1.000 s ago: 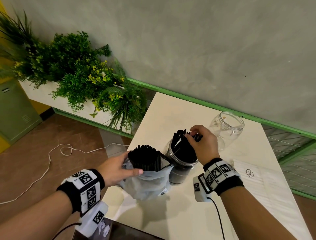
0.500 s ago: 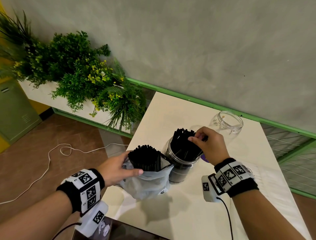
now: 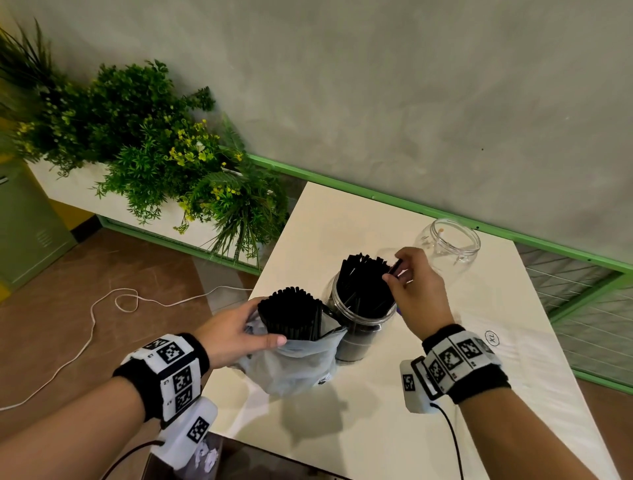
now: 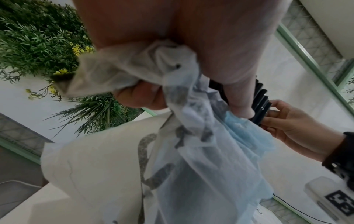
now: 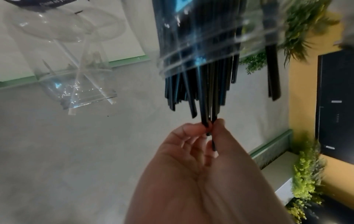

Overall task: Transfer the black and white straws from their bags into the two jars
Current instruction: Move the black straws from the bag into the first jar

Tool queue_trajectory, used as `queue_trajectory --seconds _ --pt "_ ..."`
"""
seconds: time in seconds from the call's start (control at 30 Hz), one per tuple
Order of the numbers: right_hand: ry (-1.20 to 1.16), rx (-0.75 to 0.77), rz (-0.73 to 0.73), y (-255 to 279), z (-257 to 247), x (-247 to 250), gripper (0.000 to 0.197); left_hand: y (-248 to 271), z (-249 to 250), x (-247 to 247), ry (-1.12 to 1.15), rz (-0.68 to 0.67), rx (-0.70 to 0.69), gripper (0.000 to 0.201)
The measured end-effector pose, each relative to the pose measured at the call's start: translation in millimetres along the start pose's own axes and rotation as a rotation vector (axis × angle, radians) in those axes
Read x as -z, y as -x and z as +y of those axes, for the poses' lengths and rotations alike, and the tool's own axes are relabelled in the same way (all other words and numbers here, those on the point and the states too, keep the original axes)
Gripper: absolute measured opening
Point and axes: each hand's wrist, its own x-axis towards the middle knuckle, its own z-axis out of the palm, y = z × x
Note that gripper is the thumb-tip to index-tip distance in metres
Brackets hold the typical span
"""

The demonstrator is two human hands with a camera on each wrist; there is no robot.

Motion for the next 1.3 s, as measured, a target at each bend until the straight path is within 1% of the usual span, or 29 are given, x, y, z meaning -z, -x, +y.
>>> queue_trajectory --seconds 0.07,0.13,0.2,0.23,0.27,0.33,0.4,0.43,0.5,0.6,0.7,0.83,0.9,0.97,1.03,1.1,1.13,1.2,1.23,1.3 --pt "0.134 0.083 0.002 4 6 -6 0.02 -1 0 -1 0.007 0.002 -0.002 0.107" --pt "0.168 0.179 0.082 9 11 -9 0.012 -1 -1 -1 0.02 0.001 -0.004 0.109" --pt "0.084 0.202 0.19 15 6 -7 0.024 -1 -1 -1 0.027 0.003 -0.004 0.111" --pt "0.051 0.198 0.216 19 2 -6 0.029 -1 -1 -1 0.028 0.006 -0.002 0.111" --pt "0.036 0.185 0.212 23 1 -6 0.031 0 -1 -1 0.032 0.008 0.001 0.11" --pt "0.07 0.113 0.126 33 0 -10 0.036 0 -2 -1 0.041 0.01 0.005 0.11" --pt "0.093 0.015 0.025 41 2 -17 0.05 -1 -3 -1 0.029 0.011 0.009 0.113" --pt "0.099 -0.005 -0.004 44 3 -21 0.054 -2 -4 -1 0.024 0.01 0.011 0.114" --pt "0.113 0.017 -0.021 46 1 -30 0.049 -3 -5 -2 0.018 0.012 0.005 0.115" --pt "0.087 0.082 0.013 44 -2 -40 0.027 -3 -4 -3 0.018 0.013 -0.003 0.113" --pt "0.026 0.081 0.047 39 -4 -42 0.016 -3 -3 -4 0.037 0.011 -0.009 0.111" --pt "-0.031 0.006 0.094 22 -4 -25 0.02 -2 -6 -3 0.042 0.003 -0.014 0.109" --pt "-0.052 -0.007 0.145 11 -4 -8 0.025 -3 -8 -2 0.048 0.001 -0.007 0.111" --pt "-0.078 -0.005 0.163 4 1 5 0.029 -4 -10 -2 0.045 -0.004 0.002 0.113" --pt "-0.037 0.044 0.152 2 11 11 0.03 -4 -11 -2 0.042 -0.005 0.003 0.111" --pt "0.077 0.109 0.139 4 25 8 0.028 -4 -11 -2 0.036 -0.011 0.001 0.11" --pt "0.139 0.129 0.13 6 32 4 0.03 -4 -10 -2 0.03 -0.015 -0.002 0.11" --pt "0.24 0.163 0.112 11 40 -1 0.04 -5 -9 -1 0.02 -0.021 -0.004 0.11" --pt "0.272 0.21 0.122 13 40 -1 0.041 -5 -9 -1 0.017 -0.02 -0.004 0.11" --pt "0.307 0.346 0.151 19 32 -1 0.037 -5 -9 1 0.015 -0.016 -0.003 0.11"
